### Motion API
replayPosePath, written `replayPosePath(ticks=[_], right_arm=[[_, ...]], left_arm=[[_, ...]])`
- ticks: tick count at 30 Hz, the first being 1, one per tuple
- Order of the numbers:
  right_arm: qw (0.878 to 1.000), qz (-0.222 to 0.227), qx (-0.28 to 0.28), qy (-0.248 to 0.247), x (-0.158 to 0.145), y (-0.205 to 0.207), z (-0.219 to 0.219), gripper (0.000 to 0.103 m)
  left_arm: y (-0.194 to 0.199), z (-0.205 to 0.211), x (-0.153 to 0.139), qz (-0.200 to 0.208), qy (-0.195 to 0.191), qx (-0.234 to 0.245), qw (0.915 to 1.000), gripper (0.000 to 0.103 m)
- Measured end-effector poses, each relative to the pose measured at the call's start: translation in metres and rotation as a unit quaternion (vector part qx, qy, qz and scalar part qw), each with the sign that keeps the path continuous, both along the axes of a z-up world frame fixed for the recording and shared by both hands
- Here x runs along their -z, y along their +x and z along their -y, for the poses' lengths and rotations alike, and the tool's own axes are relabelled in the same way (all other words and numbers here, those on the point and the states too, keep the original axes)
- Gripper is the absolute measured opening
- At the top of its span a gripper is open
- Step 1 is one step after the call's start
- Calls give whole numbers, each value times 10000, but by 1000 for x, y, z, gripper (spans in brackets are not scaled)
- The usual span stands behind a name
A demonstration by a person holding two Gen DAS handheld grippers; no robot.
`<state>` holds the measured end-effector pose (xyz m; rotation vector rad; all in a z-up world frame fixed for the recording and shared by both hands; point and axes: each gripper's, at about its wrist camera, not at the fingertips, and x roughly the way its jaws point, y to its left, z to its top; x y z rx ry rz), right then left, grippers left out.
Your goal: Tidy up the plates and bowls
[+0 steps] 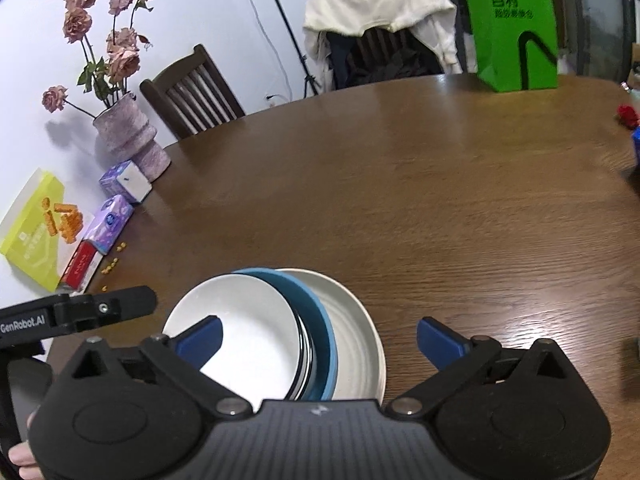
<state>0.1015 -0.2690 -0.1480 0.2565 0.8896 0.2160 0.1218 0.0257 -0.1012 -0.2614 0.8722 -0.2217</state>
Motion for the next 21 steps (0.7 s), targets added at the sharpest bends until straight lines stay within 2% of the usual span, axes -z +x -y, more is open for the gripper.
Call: replayPosePath(ticks=[2, 9, 21], right_arm=[[9999, 26, 89, -44, -3, -5, -3, 103], [9988, 62, 493, -37, -13, -24, -9, 103], [9938, 266, 1064, -168, -28, -66, -33, 103]], left_arm=[[-2, -3, -4, 90, 87, 41, 9999, 103], [-9, -20, -12, 147, 44, 266, 9995, 103], [-24, -31, -25, 387, 134, 856, 9955, 103]])
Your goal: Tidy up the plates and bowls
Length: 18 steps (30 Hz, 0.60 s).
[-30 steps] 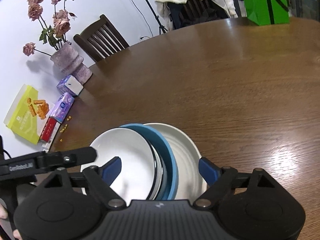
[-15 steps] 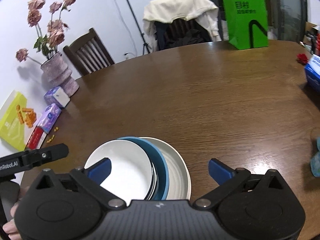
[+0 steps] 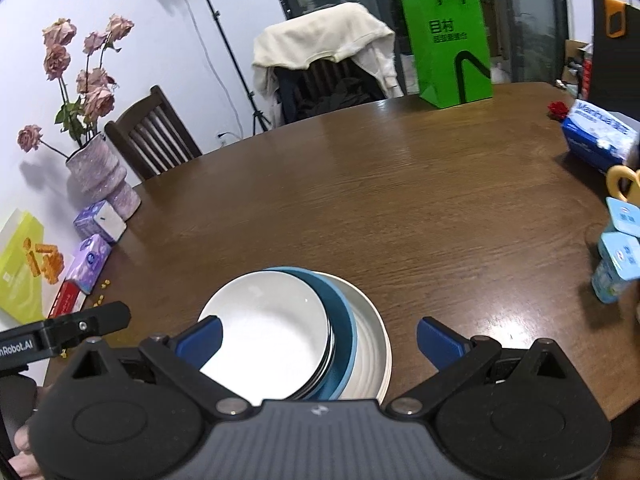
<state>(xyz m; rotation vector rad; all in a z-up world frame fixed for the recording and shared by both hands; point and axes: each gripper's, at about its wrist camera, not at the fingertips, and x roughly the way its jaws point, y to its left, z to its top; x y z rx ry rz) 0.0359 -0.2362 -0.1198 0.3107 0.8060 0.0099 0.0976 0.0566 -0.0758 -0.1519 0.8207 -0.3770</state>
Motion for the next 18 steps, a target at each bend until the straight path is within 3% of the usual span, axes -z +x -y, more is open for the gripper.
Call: replayPosePath(ticks=[18], right_arm=[[9967, 285, 610, -452, -12, -98, -53, 103]], left_arm=[[-64, -18, -18, 513, 554, 363, 9965, 103]])
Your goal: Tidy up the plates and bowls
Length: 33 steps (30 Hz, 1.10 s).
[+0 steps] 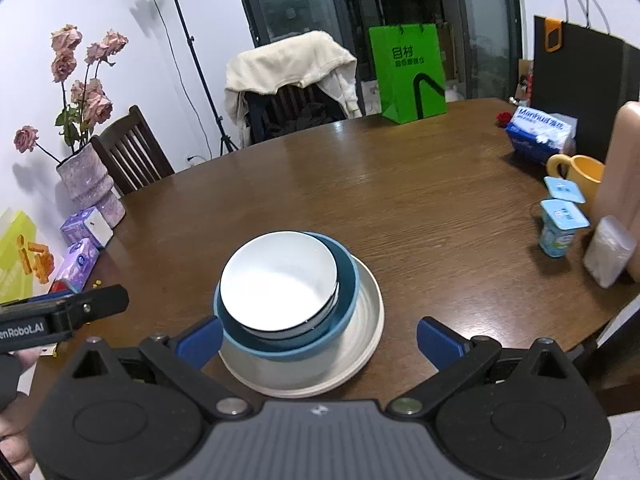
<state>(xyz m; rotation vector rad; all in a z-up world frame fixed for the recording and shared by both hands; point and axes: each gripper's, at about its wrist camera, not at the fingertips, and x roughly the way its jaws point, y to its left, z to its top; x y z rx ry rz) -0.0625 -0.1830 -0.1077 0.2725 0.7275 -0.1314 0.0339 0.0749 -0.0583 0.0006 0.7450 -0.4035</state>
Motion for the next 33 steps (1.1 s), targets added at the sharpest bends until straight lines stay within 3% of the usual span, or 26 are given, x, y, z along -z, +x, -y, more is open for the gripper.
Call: replayPosePath(ticks=[12, 23, 33], right_arm=[[9968, 233, -592, -477, -18, -57, 2, 103], [9938, 467, -908, -447, -24, -145, 19, 103], [9909, 681, -1063, -468, -26, -201, 25, 103]], left_arm=[[-88, 1, -21, 173, -163, -790, 9966, 103], [-187, 15, -29, 330, -29, -1080, 9936, 103], [-238, 22, -31, 441, -67, -1160, 9922, 103]])
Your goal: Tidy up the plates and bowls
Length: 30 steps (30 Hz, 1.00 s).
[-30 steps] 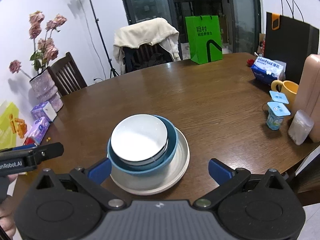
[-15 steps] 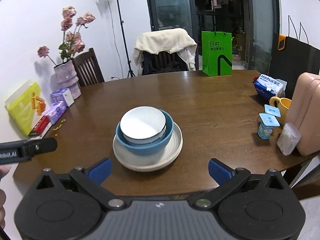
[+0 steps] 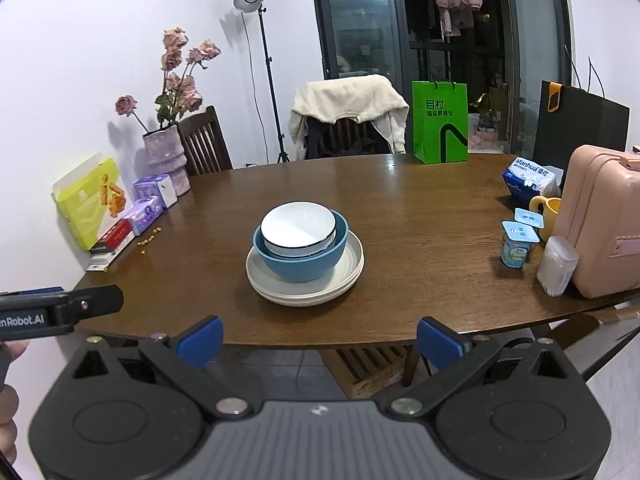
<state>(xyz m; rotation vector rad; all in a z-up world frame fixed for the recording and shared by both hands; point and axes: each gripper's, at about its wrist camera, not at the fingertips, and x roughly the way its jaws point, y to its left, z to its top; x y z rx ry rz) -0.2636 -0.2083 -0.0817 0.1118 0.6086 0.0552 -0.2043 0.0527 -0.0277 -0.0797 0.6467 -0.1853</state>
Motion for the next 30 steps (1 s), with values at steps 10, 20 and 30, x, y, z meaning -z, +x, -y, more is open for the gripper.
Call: replayPosePath(ticks=[10, 20, 30], right_arm=[[9998, 206, -67, 24, -5, -25, 0, 103], [9996, 276, -68, 24, -6, -31, -2, 103], [9996, 285, -65, 15, -6, -32, -3, 103]], left_arm=[[-23, 0, -5, 144, 26, -4, 9999, 103], [-29, 0, -7, 206, 6, 20, 9998, 103], [-30, -1, -9, 247, -13, 49, 9997, 103]])
